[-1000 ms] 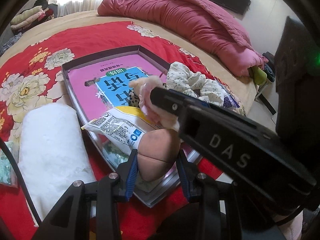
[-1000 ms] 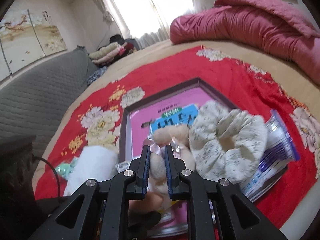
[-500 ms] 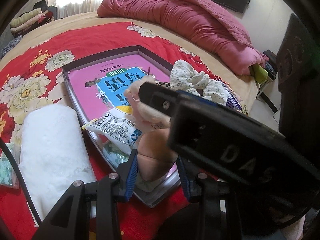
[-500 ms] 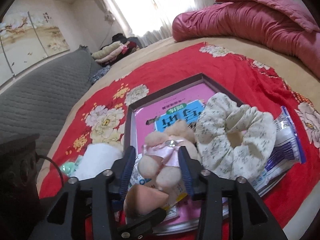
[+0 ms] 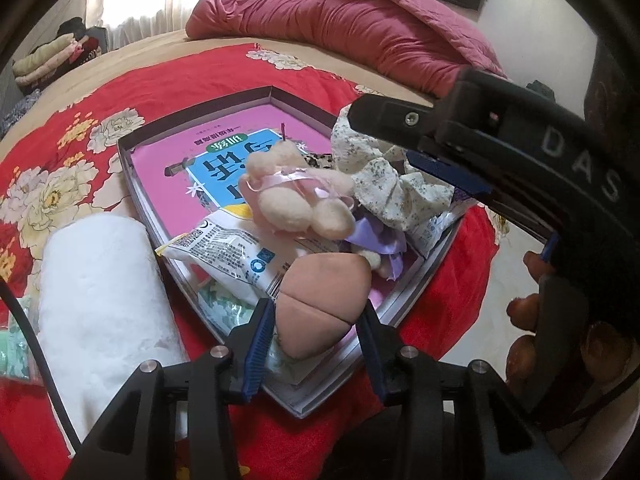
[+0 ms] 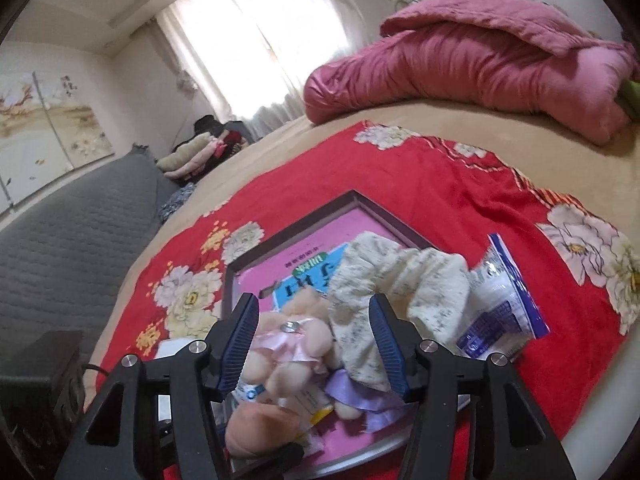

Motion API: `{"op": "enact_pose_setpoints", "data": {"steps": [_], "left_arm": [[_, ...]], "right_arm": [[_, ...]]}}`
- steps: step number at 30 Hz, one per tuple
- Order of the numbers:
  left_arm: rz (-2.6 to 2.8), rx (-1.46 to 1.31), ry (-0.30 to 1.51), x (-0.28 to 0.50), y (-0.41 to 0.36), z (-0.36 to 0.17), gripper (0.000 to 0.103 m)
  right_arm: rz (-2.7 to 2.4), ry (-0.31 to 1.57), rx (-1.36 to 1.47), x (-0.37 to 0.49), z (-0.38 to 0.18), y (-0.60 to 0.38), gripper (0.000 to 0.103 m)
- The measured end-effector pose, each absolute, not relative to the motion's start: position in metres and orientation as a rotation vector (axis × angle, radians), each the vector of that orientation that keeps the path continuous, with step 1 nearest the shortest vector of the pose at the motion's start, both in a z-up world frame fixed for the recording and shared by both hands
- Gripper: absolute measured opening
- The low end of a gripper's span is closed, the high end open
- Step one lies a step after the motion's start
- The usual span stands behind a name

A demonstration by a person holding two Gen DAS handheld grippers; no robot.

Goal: Organize soft objects
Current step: 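Release the teddy bear with the right tool while the left tool releases the sponge in the tray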

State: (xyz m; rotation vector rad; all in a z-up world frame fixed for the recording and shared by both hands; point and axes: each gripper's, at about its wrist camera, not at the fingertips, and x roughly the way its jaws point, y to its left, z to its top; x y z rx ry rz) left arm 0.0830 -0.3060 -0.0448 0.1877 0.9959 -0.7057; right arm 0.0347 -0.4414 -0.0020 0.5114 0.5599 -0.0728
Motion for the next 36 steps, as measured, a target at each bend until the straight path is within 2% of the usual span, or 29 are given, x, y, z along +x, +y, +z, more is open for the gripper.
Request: {"op": "enact_pose_setpoints", "data": {"steps": [32,33,35,36], "left_arm": [[-0.755,0.096,1.067,0.072,-0.297,-0.04,0.044],[-0.754,0.094,1.067,0.073,-0.297,-0.04,0.044],[-0.752,0.091,1.066,0.072,-0.296,-0.04,0.044],[-0.752,0.088,1.068,0.072,-0.296,-0.039,0.044]], "right_arm": [[-0.147,0.536,0.497,0.029,-0.001,-0.451,0.06],[-0.15,0.535,0.496,0.029,-0.001,-0.451,0.061],[-0.153,0.534,0.496,0.028,0.0,-0.451,0.071],[-0.157,0.531,0.496,0.027,0.0,-0.451,0.071]]}}
